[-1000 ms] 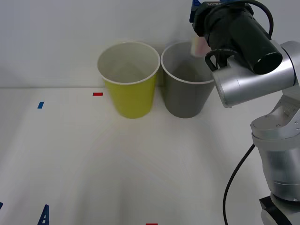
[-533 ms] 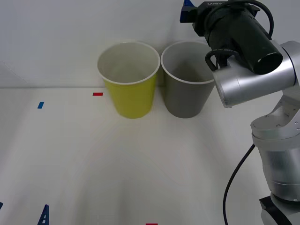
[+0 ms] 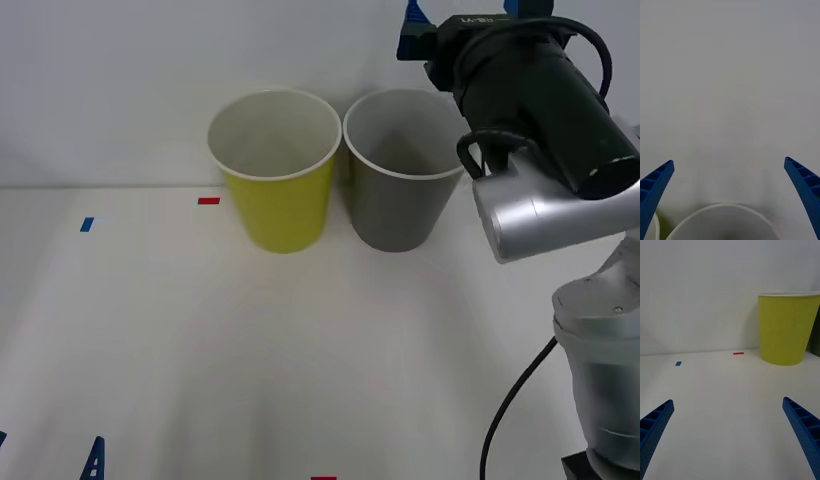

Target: Put cans in the gray bin and PET bottles in the light green bin.

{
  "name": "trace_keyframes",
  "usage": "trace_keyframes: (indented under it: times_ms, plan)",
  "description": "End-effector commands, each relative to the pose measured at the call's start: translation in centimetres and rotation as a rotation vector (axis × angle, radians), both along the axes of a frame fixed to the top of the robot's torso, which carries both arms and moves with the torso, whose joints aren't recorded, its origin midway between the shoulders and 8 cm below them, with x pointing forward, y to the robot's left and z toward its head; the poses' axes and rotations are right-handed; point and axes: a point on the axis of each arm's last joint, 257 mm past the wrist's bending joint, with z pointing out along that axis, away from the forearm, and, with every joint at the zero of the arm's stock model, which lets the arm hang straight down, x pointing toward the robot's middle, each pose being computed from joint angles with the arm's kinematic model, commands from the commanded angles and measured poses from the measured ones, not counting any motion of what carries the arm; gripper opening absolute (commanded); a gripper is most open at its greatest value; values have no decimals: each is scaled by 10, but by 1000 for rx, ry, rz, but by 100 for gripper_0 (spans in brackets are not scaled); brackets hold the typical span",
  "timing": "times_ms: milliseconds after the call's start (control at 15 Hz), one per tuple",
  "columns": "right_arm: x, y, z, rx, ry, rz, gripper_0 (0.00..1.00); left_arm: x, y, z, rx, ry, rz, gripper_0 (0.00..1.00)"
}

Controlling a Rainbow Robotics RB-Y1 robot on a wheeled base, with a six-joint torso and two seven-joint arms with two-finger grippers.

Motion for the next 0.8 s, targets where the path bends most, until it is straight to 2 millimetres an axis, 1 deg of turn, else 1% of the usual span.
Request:
trace_keyframes:
  times_ms: [67,267,400,600,800]
  plan:
    - [-30,-12,-10,-6,-10,-5,100,0,0,0,0,0,0,100]
    - [-62,-18,-26,-21,-4,3,100,0,0,0,0,0,0,100]
    - [-78,-23,-39,-37,-11,17,100,0,0,0,0,0,0,100]
    - [-93,-27,-58,-56,-53,54,100,0,0,0,0,0,0,100]
    - [-111,-32,-77,-37,-75,98,100,0,0,0,0,0,0,100]
